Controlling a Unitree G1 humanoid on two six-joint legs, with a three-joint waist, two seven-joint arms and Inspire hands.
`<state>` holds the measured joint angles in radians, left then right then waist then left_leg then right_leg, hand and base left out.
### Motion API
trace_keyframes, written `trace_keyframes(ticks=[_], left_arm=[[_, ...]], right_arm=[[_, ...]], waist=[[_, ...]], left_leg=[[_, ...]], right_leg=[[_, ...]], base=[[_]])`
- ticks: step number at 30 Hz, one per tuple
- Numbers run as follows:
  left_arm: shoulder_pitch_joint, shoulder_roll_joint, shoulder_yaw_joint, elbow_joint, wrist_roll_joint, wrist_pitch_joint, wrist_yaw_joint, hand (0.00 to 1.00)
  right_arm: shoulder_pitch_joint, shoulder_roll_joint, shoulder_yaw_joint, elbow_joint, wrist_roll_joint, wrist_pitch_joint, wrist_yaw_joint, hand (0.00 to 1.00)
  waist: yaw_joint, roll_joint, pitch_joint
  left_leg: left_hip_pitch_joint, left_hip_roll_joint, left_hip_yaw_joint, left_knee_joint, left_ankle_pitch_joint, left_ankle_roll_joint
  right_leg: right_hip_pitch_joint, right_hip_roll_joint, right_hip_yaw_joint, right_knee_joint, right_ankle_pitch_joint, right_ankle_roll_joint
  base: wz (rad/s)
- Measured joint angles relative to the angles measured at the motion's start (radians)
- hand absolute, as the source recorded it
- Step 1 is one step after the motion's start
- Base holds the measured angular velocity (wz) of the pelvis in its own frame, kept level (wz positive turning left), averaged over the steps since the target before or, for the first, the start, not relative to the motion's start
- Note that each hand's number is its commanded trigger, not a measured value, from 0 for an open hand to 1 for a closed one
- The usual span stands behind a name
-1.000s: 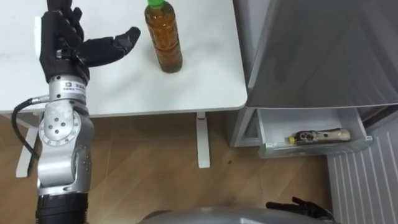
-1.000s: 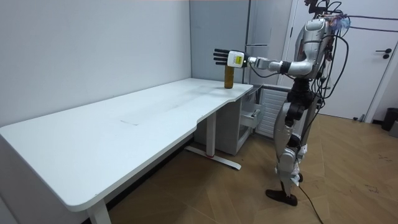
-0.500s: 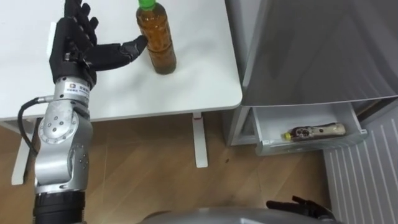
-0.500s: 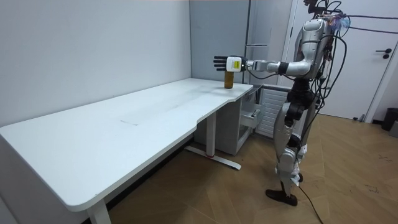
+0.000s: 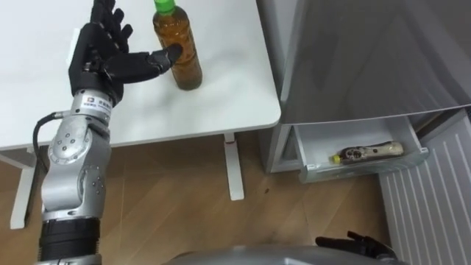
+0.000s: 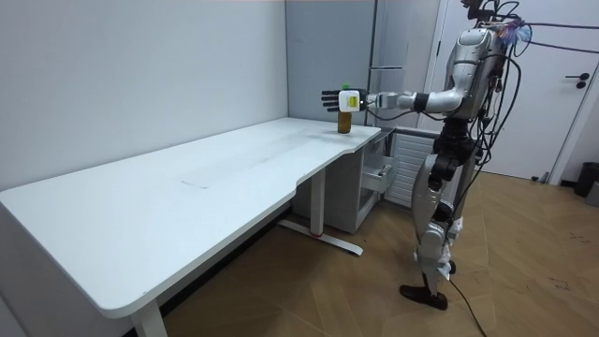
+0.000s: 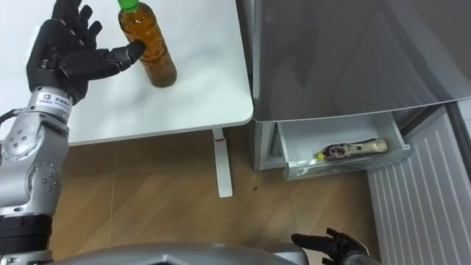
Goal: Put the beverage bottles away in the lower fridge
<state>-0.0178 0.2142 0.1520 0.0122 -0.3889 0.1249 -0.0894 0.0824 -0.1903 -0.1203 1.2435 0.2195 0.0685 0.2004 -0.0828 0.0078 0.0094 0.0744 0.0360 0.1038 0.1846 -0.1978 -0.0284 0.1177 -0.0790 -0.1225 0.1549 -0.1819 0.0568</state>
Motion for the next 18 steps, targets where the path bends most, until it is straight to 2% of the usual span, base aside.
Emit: trace_keyframes(ticks=[5,11,18], left_arm=[[-0.048,0.0,-0.001,0.117,-0.002,0.006,-0.009,0.0],[-0.058,0.0,-0.014,0.183,-0.014,0.02,-0.013,0.0],[-0.116,0.0,-0.014,0.255,-0.012,0.029,-0.04,0.0]], right_arm=[[-0.005,-0.004,0.0,0.0,0.001,0.018,0.0,0.0],[-0.015,-0.004,-0.003,0.001,0.0,0.021,0.005,0.0],[-0.013,-0.007,-0.023,0.0,0.0,0.032,0.032,0.0]], waist=[[-0.001,0.007,-0.004],[-0.028,0.01,-0.0058],[-0.038,0.017,-0.0041]], left_leg=[[0.003,0.004,0.004,-0.003,0.0,0.0],[-0.002,0.004,0.004,-0.003,0.0,0.0],[-0.011,0.005,0.004,0.0,0.0,0.0]], right_leg=[[-0.002,0.004,0.007,0.001,0.001,-0.002],[-0.006,0.004,0.005,-0.001,0.001,-0.002],[-0.016,0.004,0.005,0.0,0.002,-0.002]], base=[[-0.02],[0.0],[0.0]])
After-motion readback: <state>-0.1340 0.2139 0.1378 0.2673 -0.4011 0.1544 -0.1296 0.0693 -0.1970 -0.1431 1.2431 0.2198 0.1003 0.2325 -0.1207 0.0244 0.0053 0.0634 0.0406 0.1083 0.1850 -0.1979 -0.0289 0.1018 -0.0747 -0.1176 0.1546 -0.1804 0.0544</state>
